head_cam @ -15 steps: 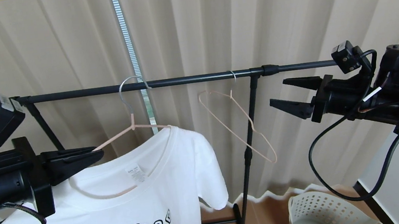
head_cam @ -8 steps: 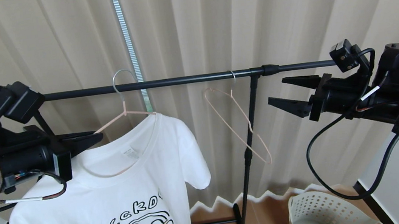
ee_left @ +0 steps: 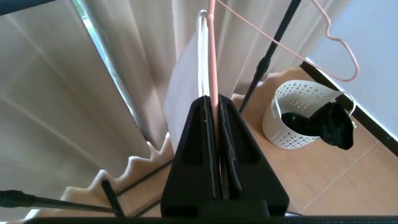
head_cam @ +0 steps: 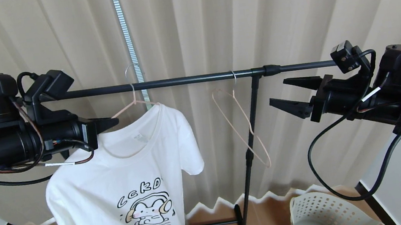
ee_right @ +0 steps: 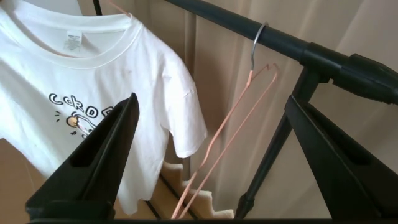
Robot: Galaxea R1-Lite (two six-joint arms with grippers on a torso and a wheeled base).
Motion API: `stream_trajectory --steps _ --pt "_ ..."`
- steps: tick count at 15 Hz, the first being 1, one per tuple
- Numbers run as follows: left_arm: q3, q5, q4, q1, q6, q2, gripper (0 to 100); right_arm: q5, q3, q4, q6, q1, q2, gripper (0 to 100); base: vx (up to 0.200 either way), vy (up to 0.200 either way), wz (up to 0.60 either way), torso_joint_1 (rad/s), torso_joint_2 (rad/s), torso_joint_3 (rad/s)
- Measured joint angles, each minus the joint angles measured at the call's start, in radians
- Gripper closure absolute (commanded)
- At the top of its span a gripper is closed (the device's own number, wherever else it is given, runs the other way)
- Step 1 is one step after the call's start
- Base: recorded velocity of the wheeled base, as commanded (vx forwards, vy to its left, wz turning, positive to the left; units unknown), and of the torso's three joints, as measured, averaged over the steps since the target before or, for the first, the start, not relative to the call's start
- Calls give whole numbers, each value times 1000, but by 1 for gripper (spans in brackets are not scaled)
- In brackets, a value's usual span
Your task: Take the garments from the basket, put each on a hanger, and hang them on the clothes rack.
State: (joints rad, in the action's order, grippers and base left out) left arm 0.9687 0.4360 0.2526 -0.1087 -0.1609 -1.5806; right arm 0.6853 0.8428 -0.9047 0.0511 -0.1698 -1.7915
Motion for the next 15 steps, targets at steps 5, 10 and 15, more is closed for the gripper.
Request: stream_trajectory --steps 5,10,15 --pt "30 -16 118 3 1 -96 100 0 -2 -1 2 0 0 0 0 0 0 0 0 0" --pt "44 -66 194 3 3 -182 100 0 -4 -3 2 0 0 0 0 0 0 0 0 0" --pt "122 -66 196 -16 76 -259 100 -1 -4 -4 7 -1 -8 0 0 0 0 0 0 0"
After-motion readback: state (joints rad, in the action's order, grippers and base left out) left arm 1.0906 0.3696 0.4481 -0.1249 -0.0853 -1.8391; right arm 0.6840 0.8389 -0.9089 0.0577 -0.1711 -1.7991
